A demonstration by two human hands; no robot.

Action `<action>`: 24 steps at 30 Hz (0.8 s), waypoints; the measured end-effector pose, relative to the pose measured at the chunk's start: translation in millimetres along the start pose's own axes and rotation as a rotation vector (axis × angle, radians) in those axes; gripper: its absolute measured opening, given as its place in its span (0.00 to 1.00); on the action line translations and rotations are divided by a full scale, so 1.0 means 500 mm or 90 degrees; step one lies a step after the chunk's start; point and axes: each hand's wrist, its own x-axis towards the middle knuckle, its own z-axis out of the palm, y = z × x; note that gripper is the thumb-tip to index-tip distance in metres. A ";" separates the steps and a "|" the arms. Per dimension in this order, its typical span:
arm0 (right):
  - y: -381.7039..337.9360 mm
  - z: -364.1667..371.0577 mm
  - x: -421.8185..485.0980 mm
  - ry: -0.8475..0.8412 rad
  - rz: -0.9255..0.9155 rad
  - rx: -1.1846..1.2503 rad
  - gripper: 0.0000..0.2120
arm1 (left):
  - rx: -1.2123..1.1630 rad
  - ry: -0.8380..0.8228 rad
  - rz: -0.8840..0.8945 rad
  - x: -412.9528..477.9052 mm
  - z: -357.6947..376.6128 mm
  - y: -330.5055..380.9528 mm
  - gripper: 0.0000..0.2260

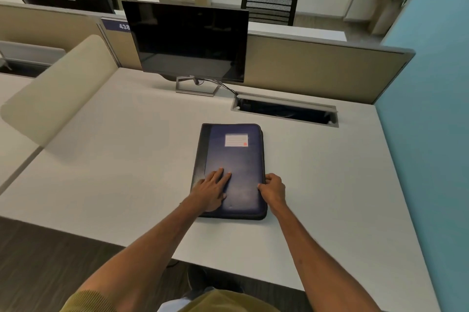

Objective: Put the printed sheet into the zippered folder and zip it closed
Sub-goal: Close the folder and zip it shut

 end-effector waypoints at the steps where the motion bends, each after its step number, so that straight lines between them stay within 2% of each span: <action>1: 0.004 0.006 0.000 0.014 -0.018 -0.025 0.14 | 0.003 0.001 0.002 0.001 0.001 0.000 0.35; 7: -0.007 0.045 -0.045 0.107 -0.116 -0.148 0.17 | 0.014 0.002 0.002 0.001 0.007 -0.005 0.35; 12: -0.019 0.050 -0.070 0.072 -0.224 -0.262 0.24 | -0.012 0.024 -0.014 -0.025 0.012 -0.022 0.34; 15: -0.020 0.064 -0.085 0.053 -0.324 -0.295 0.21 | -0.084 0.079 -0.068 -0.060 0.013 -0.043 0.31; 19: -0.013 0.109 -0.116 -0.011 -0.419 -0.289 0.17 | -0.174 0.123 -0.122 -0.120 0.023 -0.073 0.34; 24: -0.004 0.174 -0.170 -0.048 -0.463 -0.284 0.14 | -0.273 0.183 -0.170 -0.192 0.063 -0.112 0.29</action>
